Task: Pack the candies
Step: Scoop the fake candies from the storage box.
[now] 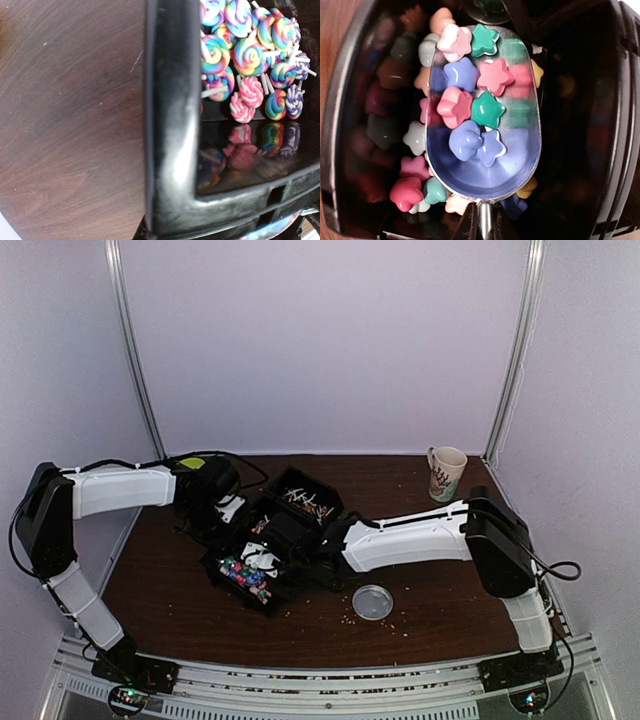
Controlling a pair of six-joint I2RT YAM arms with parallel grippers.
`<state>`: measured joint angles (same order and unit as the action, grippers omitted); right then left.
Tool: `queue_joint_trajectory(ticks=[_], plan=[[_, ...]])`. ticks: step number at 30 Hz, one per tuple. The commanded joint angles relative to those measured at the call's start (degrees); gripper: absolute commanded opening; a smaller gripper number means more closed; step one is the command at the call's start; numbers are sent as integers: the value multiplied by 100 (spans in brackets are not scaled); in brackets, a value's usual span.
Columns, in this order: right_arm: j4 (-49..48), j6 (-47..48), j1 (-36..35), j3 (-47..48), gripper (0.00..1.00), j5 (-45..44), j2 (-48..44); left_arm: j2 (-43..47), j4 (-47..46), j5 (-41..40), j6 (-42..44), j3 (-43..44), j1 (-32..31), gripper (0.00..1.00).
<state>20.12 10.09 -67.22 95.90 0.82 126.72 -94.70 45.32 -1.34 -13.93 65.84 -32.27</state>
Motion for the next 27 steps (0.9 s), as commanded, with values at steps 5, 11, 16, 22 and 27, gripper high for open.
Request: queue_joint_trajectory(ticks=[5, 11, 16, 22, 27], plan=[[-882, -78, 99, -860, 0, 429, -629, 435, -1159, 745, -223, 218, 107, 0], [-930, -145, 104, -702, 0, 385, -675, 319, -1149, 907, -240, 227, 107, 0], [-983, -282, 102, -561, 0, 234, -737, 234, -1144, 976, -242, 218, 85, 0], [-1122, -505, 168, -499, 0, 17, -864, 149, -1091, 926, -207, 253, -28, 0], [-1467, -722, 266, -691, 0, -19, -1167, 83, -1053, 899, -196, 269, -68, 0]])
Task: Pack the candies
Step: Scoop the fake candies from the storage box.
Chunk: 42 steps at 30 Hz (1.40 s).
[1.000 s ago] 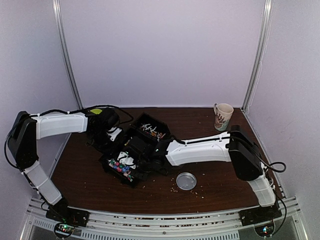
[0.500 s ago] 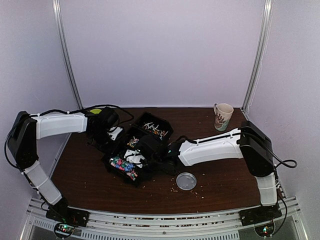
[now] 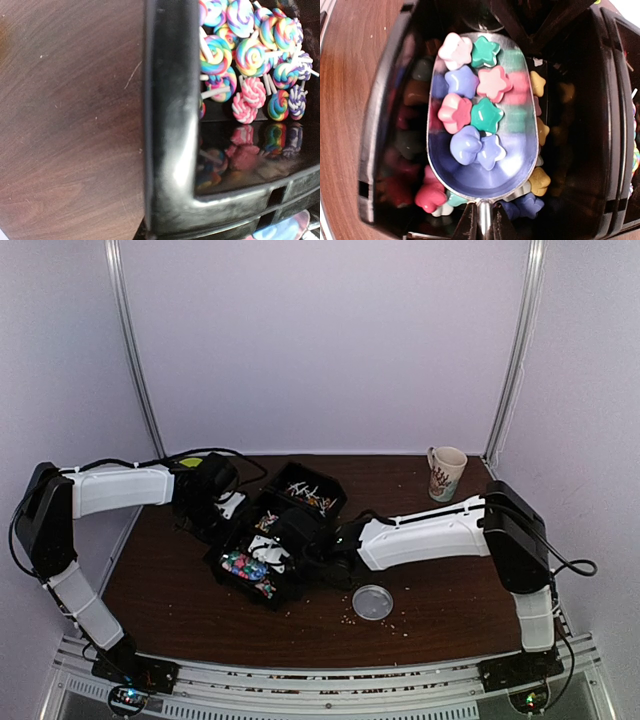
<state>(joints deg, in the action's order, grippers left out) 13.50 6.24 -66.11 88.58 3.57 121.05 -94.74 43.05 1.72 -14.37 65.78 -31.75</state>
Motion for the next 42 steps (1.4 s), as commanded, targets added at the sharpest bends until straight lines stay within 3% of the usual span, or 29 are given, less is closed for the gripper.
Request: queue_joint_trajectory(ticks=[1, 23, 31, 42], plan=[[-877, -368, 170, 0, 0, -281, -672, 73, -826, 600, -150, 277, -114, 0], [-1492, -618, 246, -261, 0, 54, -1067, -54, -809, 707, -123, 330, -185, 0], [-795, -154, 257, -370, 0, -518, -1166, 66, -783, 517, -119, 330, -187, 0], [-546, 424, 265, -984, 0, -480, -1764, 118, -752, 319, -131, 330, -179, 0]])
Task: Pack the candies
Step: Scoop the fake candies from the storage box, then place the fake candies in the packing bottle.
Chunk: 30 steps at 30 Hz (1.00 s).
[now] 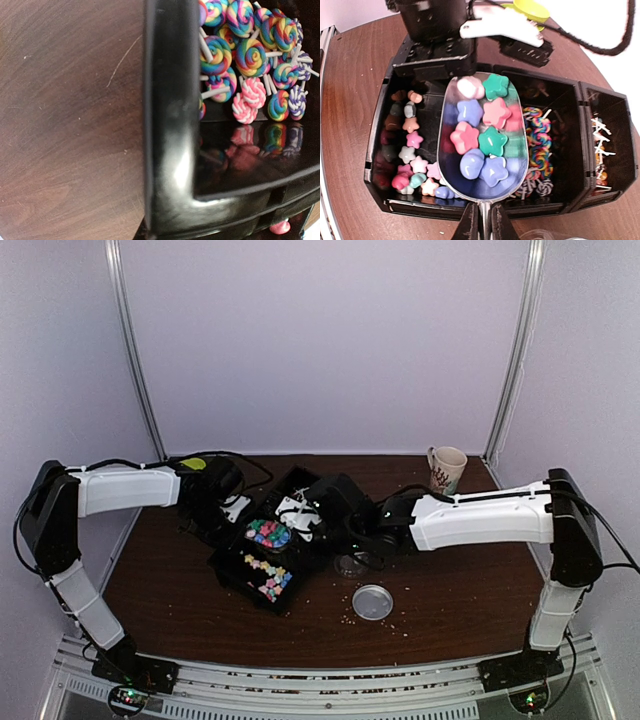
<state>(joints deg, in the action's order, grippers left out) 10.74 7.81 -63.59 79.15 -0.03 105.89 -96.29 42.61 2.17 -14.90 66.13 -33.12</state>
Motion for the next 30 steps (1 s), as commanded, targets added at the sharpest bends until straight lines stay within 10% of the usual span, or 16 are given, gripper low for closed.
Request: queue_joint_trajectory(ticks=[1, 30], plan=[[-216, 293, 14, -47, 0, -100, -272, 281, -702, 258, -75, 291, -44, 0], [-268, 729, 160, -1609, 0, 313, -2011, 246, -649, 257, -87, 300, 42, 0]])
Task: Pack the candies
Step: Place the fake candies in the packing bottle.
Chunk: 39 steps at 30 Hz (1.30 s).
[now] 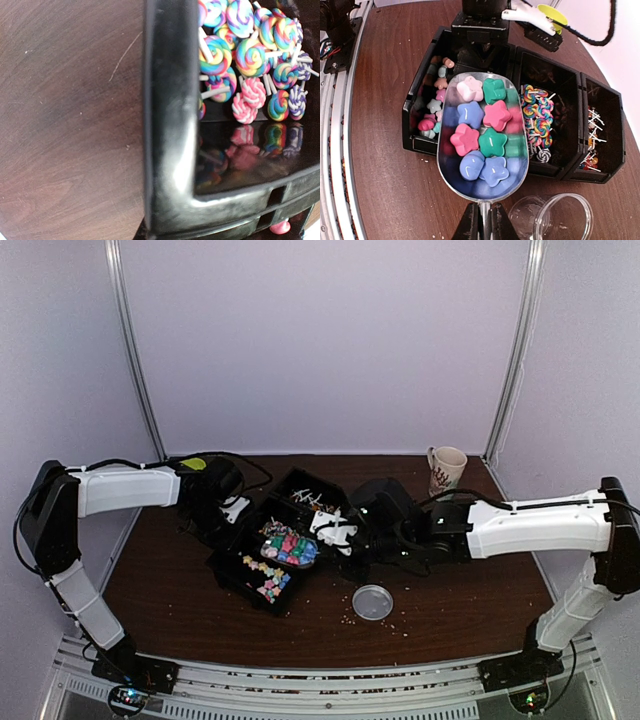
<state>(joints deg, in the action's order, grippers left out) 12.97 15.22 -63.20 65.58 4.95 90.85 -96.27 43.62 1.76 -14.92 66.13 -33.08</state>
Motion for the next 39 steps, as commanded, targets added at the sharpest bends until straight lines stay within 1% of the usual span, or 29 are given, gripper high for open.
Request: queue_joint_trajectory(ticks=[1, 11, 18, 24, 33, 39], plan=[[-508, -37, 172, -328, 0, -195, -586, 248, -754, 305, -87, 296, 40, 0], [-83, -220, 640, -885, 0, -769, -1463, 283, -740, 385, -100, 296, 89, 0], [555, -453, 850, -1039, 0, -1192, -1865, 344, -746, 420, -104, 295, 139, 0], [1201, -671, 846, -856, 0, -1600, -1871, 400, -746, 532, -121, 308, 213, 0], [1824, -735, 852, -815, 0, -1652, -1920, 485, -746, 498, -125, 295, 256, 0], [2312, -710, 849, -538, 0, -1710, -1762, 477, -743, 510, -134, 295, 267, 0]])
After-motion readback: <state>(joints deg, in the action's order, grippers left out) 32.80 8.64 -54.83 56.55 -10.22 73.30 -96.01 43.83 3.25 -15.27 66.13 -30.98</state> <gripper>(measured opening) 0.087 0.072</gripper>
